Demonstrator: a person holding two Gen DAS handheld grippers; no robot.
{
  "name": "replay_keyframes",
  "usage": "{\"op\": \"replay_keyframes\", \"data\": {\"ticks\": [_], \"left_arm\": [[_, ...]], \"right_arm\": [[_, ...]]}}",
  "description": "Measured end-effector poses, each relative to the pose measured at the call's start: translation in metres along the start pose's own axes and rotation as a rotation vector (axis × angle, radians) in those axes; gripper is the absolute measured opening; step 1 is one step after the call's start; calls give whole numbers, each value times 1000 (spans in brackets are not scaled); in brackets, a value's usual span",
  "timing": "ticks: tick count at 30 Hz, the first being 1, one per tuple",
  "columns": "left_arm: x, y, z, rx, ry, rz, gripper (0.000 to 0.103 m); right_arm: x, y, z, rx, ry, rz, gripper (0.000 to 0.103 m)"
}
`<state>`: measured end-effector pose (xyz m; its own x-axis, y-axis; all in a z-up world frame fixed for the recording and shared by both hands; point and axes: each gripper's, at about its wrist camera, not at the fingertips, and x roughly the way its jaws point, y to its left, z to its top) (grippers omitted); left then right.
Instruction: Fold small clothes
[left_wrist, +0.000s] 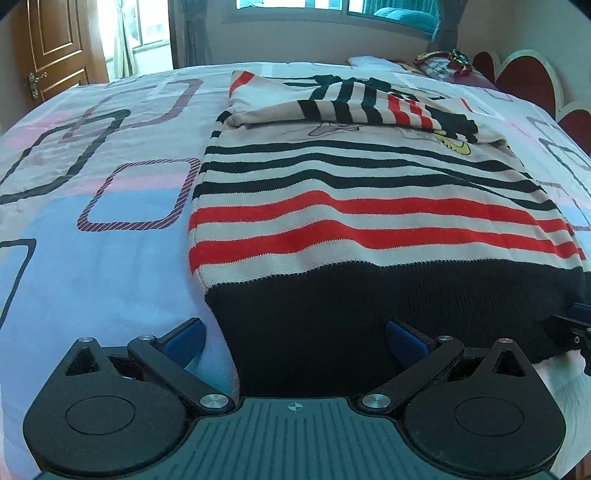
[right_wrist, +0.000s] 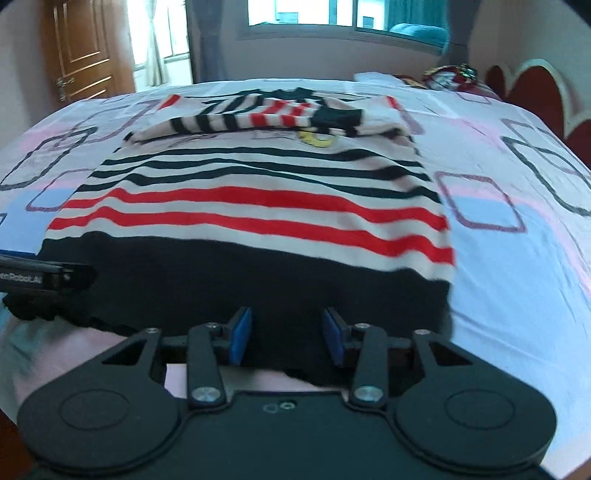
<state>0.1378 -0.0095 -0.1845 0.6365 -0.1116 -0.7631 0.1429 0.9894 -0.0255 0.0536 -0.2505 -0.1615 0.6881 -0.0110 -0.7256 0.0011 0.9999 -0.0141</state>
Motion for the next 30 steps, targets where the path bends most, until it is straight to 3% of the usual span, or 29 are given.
{"op": "replay_keyframes", "data": {"ticks": [5, 7, 12, 17, 19, 25, 28, 30], "left_arm": [[-1, 5, 5, -3, 21, -25, 103], [-2, 7, 6, -8, 29, -28, 103], [-11, 11, 11, -19, -6, -31, 103], [-19, 11, 18, -20, -48, -45, 103], [-19, 10, 23, -20, -60, -53, 103], [0, 0, 37, -38, -54, -58, 103], [14, -9, 42, 6, -57, -23, 103], [28, -9, 42, 29, -16, 10, 103]], "right_arm": [[-4, 0, 0, 28, 0, -11, 44], [-6, 1, 2, 44, -5, -3, 54], [-19, 7, 14, 84, -74, 12, 56], [-20, 23, 24, 44, -105, 7, 52], [-19, 24, 24, 51, -109, 11, 43], [-13, 21, 30, 64, -105, 21, 36], [-1, 26, 38, 34, -103, 39, 36], [8, 27, 43, 26, -96, 50, 36]]}}
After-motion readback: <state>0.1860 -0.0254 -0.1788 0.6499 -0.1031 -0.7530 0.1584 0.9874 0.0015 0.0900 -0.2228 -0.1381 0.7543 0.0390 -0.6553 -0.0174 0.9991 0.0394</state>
